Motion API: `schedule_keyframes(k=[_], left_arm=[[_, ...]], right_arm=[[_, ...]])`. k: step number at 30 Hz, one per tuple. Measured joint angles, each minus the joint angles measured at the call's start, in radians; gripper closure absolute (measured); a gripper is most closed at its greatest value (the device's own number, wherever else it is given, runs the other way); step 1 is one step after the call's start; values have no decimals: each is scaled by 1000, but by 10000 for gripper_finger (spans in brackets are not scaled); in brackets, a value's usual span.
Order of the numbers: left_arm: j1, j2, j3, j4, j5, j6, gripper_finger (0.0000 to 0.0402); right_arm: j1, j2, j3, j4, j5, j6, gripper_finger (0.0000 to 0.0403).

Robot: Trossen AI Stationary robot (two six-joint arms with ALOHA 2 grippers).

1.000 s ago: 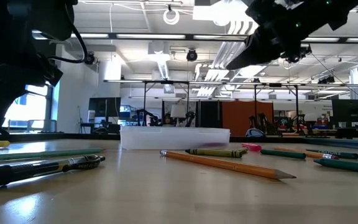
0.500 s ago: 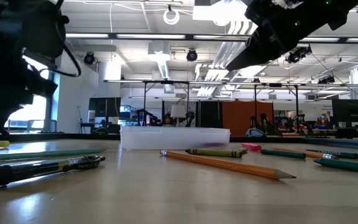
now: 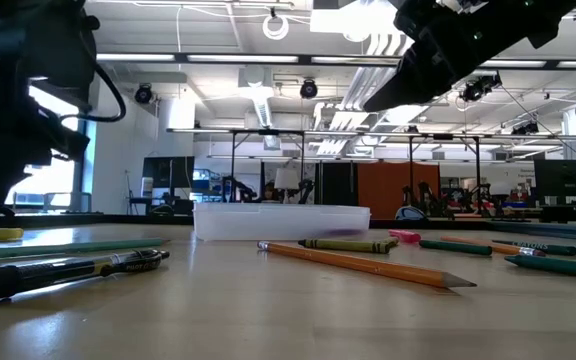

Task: Pick & place school supplies into a supply box
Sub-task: Put the yellow pen into the supply box

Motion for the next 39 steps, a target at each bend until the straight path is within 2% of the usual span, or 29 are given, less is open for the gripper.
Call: schedule_keyframes(k=[3,7,12,15,19,25,29,33,39], left_arm=[[0,4,27,-6,-10,-17,351],[1,13,102,36,-118,-73,353],[14,9,237,78,-236,-1,354],[53,8,334,131,-290,110,342],[140,23,462,174,-344,362,338],[310,127,610,321,-336,741,345],[399,241,677,395,-254,927,332],[449,358,708,378,-206,1003,326],[458,485,714,412,-178,1058,324]], right_arm=[[0,0,0,0,0,16,402],[0,0,0,2,-4,18,402],[0,0,0,19,-4,18,402],[0,0,0,26,-4,17,403],[0,0,0,30,-4,16,403],[0,0,-1,30,-4,18,403],[0,0,-2,17,-5,51,403],[0,0,-2,-25,-16,69,403],[0,0,-2,-61,-63,69,402]])
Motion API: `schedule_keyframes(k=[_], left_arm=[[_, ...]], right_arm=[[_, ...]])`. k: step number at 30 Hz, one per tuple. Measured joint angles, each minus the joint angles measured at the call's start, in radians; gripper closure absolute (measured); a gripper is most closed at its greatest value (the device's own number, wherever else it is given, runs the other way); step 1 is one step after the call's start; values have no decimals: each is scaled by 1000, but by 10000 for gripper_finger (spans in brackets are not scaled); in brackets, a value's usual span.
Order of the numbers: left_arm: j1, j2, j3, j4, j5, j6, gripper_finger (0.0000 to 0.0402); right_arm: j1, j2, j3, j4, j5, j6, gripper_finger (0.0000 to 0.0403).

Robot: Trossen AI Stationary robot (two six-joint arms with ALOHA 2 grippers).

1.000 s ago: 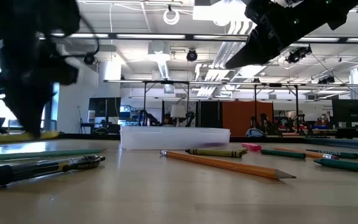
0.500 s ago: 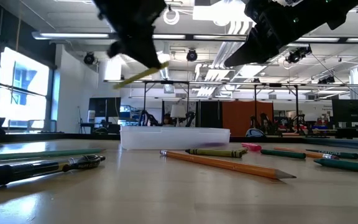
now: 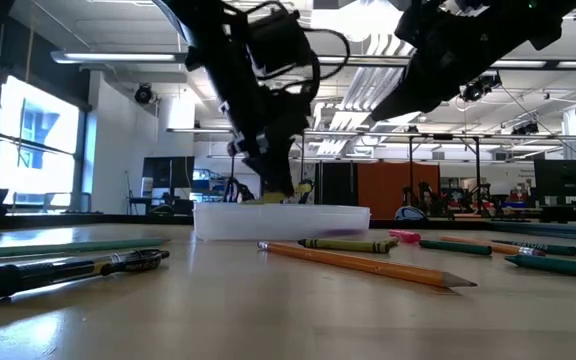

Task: Pick & place school supplies into a supply box
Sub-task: Put the yellow pen into the supply box, then put the pink pen into the supply box

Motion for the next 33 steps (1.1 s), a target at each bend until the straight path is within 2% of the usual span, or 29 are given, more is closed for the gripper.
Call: schedule_keyframes(k=[3,10,12,17,23,28,33], left_arm=[[1,39,1,27,6,0,324],[1,64,-2,38,-6,-1,315],[1,64,-1,45,-7,-2,300],[1,62,0,50,-34,-3,243],[1,62,0,64,-75,-3,198],[1,62,0,67,-74,-3,191],[1,62,0,89,-78,-3,190]], right_arm=[[0,0,0,16,-2,-13,403],[-4,0,2,100,26,-190,402],[-4,0,2,107,17,-180,403],[-10,0,2,111,-90,-159,402],[-10,0,2,6,-64,-159,402],[-14,0,2,-147,-48,-164,402],[-38,0,2,-226,-46,-184,402]])
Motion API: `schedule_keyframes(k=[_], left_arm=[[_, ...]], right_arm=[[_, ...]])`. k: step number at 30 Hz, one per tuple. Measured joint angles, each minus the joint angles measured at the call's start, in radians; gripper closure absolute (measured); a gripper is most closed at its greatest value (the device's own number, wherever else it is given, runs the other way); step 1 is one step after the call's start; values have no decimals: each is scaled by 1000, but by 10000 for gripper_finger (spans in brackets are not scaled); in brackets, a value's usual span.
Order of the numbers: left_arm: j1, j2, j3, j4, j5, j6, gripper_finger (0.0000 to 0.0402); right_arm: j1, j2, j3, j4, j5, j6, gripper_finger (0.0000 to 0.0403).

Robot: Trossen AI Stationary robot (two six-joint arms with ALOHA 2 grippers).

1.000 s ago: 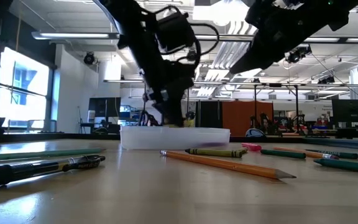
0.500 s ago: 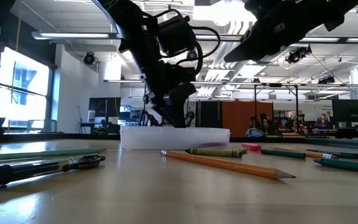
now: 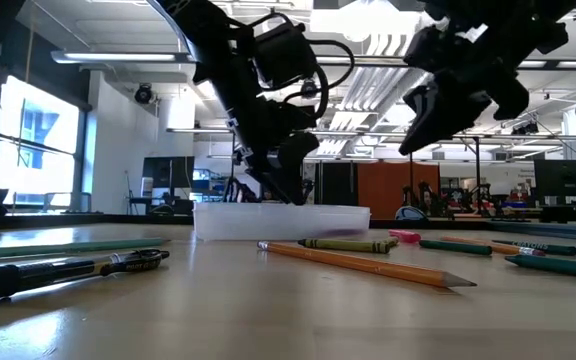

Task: Pick & place school supplies into a supply box
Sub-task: Put the pink pen into the supply box

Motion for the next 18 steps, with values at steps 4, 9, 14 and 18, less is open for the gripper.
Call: schedule_keyframes(k=[4,9,14,18], left_arm=[[0,0,0,3,4,0,190],[0,0,0,22,31,-1,190],[0,0,0,22,44,0,190],[0,0,0,18,44,0,190]], right_arm=[[-17,0,0,27,65,-37,402],[-37,0,0,59,-45,-146,402],[-41,0,0,101,-156,-166,403],[-41,8,0,91,-164,-212,403]])
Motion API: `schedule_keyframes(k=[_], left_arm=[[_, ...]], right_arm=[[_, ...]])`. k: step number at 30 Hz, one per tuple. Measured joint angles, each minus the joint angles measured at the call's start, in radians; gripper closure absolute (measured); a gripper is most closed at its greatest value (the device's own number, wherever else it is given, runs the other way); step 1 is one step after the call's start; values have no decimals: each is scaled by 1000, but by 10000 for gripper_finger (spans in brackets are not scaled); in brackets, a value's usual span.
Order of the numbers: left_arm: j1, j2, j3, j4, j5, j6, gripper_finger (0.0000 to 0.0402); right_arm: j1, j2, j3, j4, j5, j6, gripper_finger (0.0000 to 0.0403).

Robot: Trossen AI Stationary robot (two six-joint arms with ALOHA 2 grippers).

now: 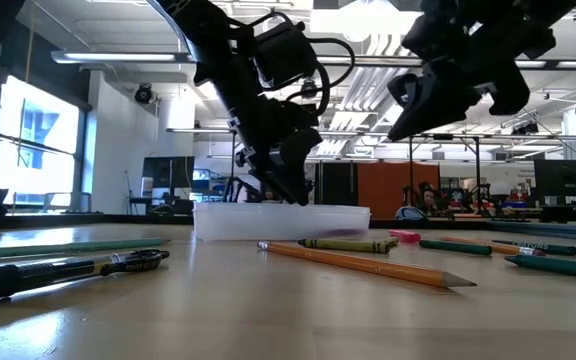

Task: Pick & place school supplies into a supply box
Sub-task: Put the pink pen into the supply box

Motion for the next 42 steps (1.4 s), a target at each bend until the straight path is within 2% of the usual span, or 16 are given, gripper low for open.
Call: schedule_keyframes(k=[14,18,21,31,37,42], left_arm=[[0,0,0,2,13,0,190],[0,0,0,8,25,-11,190],[0,0,0,9,27,-19,190],[0,0,0,9,49,-87,190],[0,0,0,9,51,-87,190],[0,0,0,9,51,-87,190]], right_arm=[[0,166,0,-58,98,-201,402],[0,193,0,-70,98,-275,402],[0,198,0,-73,138,-311,402],[0,198,0,-178,186,-285,402],[26,198,0,-189,94,-283,402],[79,198,0,-185,92,-232,402]])
